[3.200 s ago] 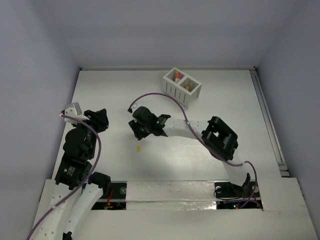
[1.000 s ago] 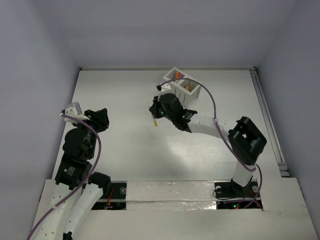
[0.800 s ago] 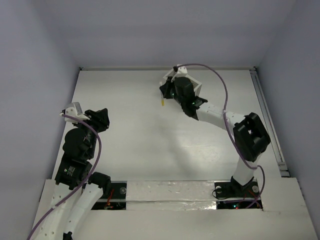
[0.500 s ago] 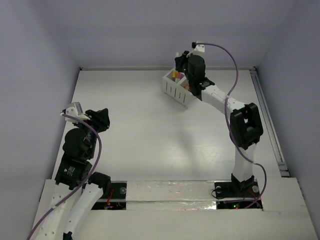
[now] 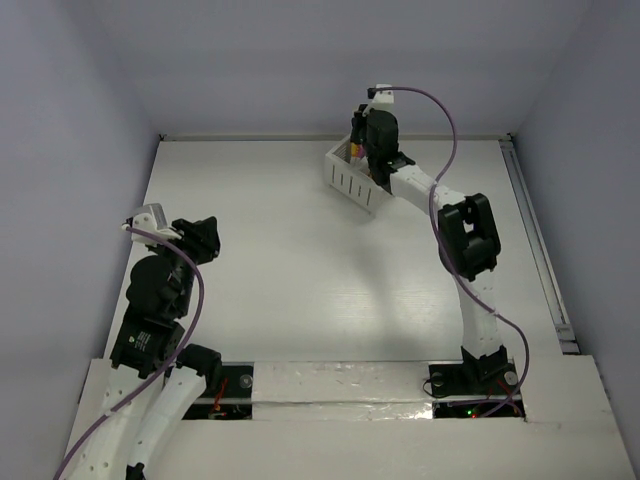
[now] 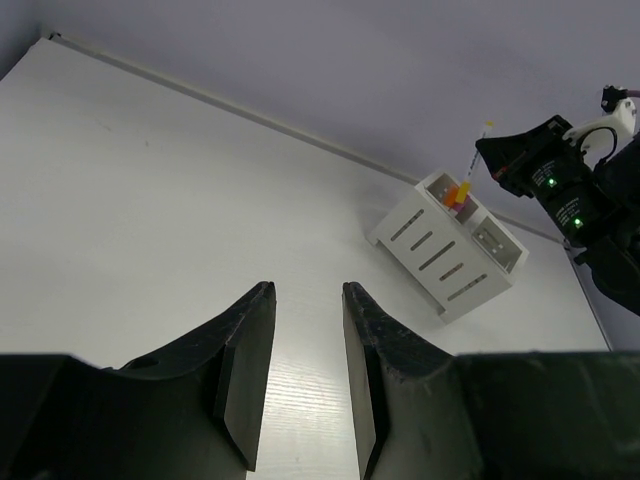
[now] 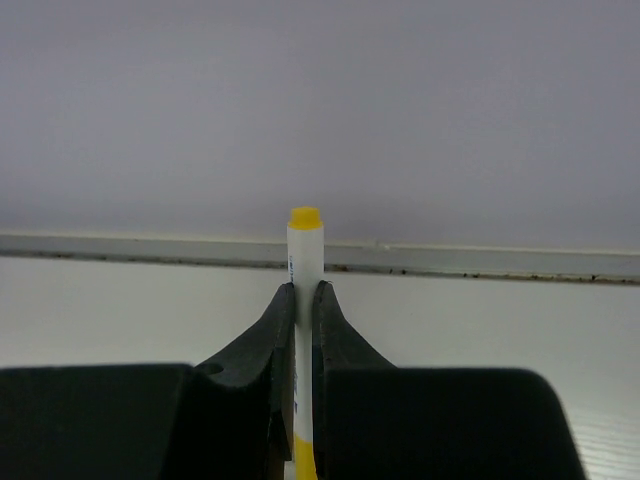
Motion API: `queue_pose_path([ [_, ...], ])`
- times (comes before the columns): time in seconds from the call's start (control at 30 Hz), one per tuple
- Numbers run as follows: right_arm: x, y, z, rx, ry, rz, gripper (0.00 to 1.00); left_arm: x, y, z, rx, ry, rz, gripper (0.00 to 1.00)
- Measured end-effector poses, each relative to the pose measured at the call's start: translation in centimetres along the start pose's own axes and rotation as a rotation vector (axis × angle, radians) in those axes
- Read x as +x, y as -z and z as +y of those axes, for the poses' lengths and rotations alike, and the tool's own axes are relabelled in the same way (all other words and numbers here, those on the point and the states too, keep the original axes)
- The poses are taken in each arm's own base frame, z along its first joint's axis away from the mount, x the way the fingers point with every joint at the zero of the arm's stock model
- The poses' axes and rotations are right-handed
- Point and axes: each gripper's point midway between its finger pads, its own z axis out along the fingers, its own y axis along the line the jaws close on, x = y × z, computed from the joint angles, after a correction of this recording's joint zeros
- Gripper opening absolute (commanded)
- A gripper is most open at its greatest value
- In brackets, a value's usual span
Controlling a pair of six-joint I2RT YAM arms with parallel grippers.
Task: Sort the stationery into containers
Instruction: Place the pen in the storage box, then reset both arms
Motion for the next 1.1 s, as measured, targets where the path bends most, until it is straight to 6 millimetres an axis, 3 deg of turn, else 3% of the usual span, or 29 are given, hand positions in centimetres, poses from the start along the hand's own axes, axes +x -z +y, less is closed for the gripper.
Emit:
queue_pose_path([
  [0.1, 0.4, 0.1, -0.1, -0.006, 0.011, -0.010, 0.02, 0.1, -0.1, 0.0, -0.003, -0.005, 0.005, 0.30],
  [0.17, 1.6, 0.6, -0.4, -0.011, 0.019, 0.006, 0.14, 0.2, -0.2, 0.1, -0.005, -0.006, 0.008, 0.30],
  [0.23, 3.2, 1.0, -0.6, -0.018, 0.027, 0.029, 0.28, 0.3, -0.3, 0.1, -0.006, -0.007, 0.013, 0.30],
  [0.27, 4.0, 1.3, -0.7, -0.023, 0.031, 0.043, 0.49, 0.4, -0.3, 0.1, -0.006, -0.008, 0.015, 0.31],
  [0.3, 4.9, 1.5, -0.8, -0.030, 0.038, 0.057, 0.49, 0.5, -0.4, 0.1, -0.006, -0.009, 0.018, 0.31],
  [0.33, 4.9, 1.7, -0.7, -0.040, 0.033, 0.056, 0.60, 0.4, -0.4, 0.1, -0.009, -0.009, 0.017, 0.31],
  [0.37, 5.0, 1.9, -0.6, -0.049, 0.029, 0.060, 0.65, 0.4, -0.4, 0.2, -0.012, -0.010, 0.016, 0.31],
  [0.47, 3.3, 2.7, 0.0, -0.076, 0.016, 0.044, 0.76, 0.4, -0.5, 0.3, -0.016, -0.010, 0.016, 0.32],
  [0.57, -0.8, 4.2, 0.8, -0.111, -0.013, -0.012, 0.82, 0.3, -0.5, 0.4, -0.019, -0.012, 0.013, 0.36],
  [0.7, -8.6, 7.6, 1.8, -0.160, -0.061, -0.132, 0.82, 0.2, -0.6, 0.4, -0.019, -0.014, 0.009, 0.42],
  [0.77, -12.0, 10.2, 1.9, -0.179, -0.087, -0.193, 0.58, 0.2, -0.6, 0.3, -0.012, -0.015, 0.012, 0.45],
  [0.8, -13.6, 11.8, 1.7, -0.187, -0.104, -0.223, 0.39, 0.2, -0.6, 0.4, -0.012, -0.015, 0.012, 0.46],
  [0.83, -14.6, 13.3, 1.4, -0.190, -0.120, -0.243, 0.00, 0.2, -0.6, 0.3, -0.010, -0.016, 0.013, 0.46],
  [0.9, -15.5, 16.3, 0.6, -0.185, -0.171, -0.266, 0.00, 0.3, -0.6, 0.3, -0.006, -0.018, 0.015, 0.47],
  [1.03, -14.2, 23.1, -2.5, -0.144, -0.258, -0.267, 0.00, 0.2, -0.5, -0.4, 0.032, -0.017, 0.016, 0.52],
  [1.07, -11.6, 24.0, -3.6, -0.107, -0.272, -0.222, 0.03, 0.1, -0.5, -0.7, 0.046, -0.015, 0.013, 0.53],
  [1.1, -13.0, 26.6, -4.5, -0.097, -0.305, -0.267, 0.12, -0.1, -0.5, -1.0, 0.060, -0.012, 0.009, 0.55],
])
